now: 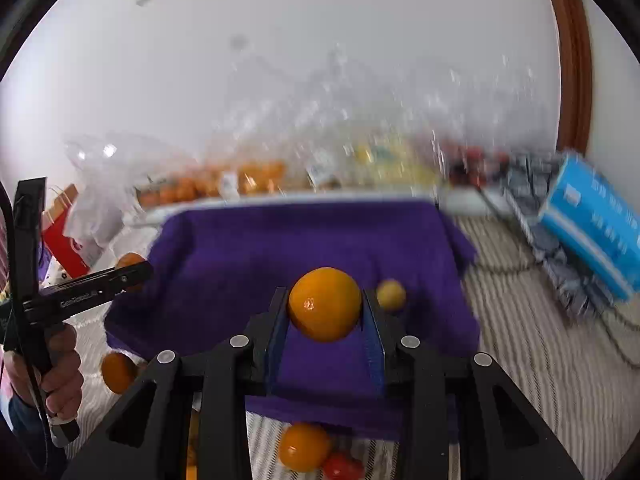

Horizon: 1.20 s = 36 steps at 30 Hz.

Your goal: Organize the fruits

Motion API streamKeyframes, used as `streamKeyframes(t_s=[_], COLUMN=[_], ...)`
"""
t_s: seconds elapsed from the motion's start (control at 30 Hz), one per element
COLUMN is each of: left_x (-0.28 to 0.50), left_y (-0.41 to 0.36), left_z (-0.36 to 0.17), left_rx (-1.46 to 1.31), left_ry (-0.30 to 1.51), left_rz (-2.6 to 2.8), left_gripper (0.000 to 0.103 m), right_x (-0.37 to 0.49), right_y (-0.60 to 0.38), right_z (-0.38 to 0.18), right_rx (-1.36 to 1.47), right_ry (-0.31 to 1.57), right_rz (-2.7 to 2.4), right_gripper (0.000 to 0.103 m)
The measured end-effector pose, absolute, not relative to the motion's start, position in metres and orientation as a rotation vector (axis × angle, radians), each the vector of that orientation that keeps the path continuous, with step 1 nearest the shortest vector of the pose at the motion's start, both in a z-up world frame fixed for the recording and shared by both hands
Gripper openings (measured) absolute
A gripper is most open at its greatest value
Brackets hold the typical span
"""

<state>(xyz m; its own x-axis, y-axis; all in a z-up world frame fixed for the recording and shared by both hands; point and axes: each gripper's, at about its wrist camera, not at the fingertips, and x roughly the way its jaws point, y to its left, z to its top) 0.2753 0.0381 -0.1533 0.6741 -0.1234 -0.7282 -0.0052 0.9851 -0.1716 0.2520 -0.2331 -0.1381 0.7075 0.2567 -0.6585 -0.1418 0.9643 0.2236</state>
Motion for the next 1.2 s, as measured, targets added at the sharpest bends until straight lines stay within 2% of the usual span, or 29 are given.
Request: streamKeyframes(t_s=[0.3, 0.47, 0.67, 0.8, 0.9, 0.93, 0.97, 1.03, 1.13, 1.2], left_x=[0.277, 0.277, 0.276, 0.278, 0.279, 0.279, 0.278, 0.274, 0.270, 0.270], left_y=[0.054, 0.042, 0.027, 0.022, 0.023, 0.022, 0.021, 0.020, 0.019, 0.018], left_z=[-0.160, -0.161, -0.161, -0.164, -0.166, -0.165, -0.164, -0.160, -0.155, -0.154], left_rx=[-0.231, -0.167, -0.127, -0.114, -0.121, -0.115, -0.111, -0.110, -0.109, -0.108], left_ry=[0.825, 0.818, 0.815, 0.834, 0.852, 0.848, 0.840, 0.817, 0.793, 0.787], left_rz=[-0.060, -0.073, -0.134, -0.153, -0.163, -0.170, -0.174, -0.190, -0.216, -0.221], left_gripper=[0.040, 0.040, 0.040, 0.040, 0.041, 0.043, 0.050, 0.059, 0.059, 0.061], right_x=[0.262, 0.269, 0.265, 0.272, 0.288, 0.295, 0.299, 0.306, 0.312, 0.314], right_y=[-0.251, -0.233, -0.226, -0.233, -0.235, -0.235, -0.236, -0.239, -0.241, -0.241], right_z=[-0.157, -0.172, -0.163, -0.151, -0.153, -0.157, -0.161, -0.169, -0.172, -0.174], right_rx=[0.219, 0.144, 0.073, 0.059, 0.032, 0.022, 0.019, 0.023, 0.047, 0.054], right_ry=[0.820, 0.878, 0.812, 0.740, 0.769, 0.791, 0.814, 0.843, 0.846, 0.849], right_rz=[0.186, 0.193, 0.171, 0.108, 0.062, 0.056, 0.052, 0.053, 0.053, 0.060], right_gripper=[0.035, 0.036, 0.046, 0.046, 0.046, 0.042, 0.035, 0.029, 0.029, 0.025])
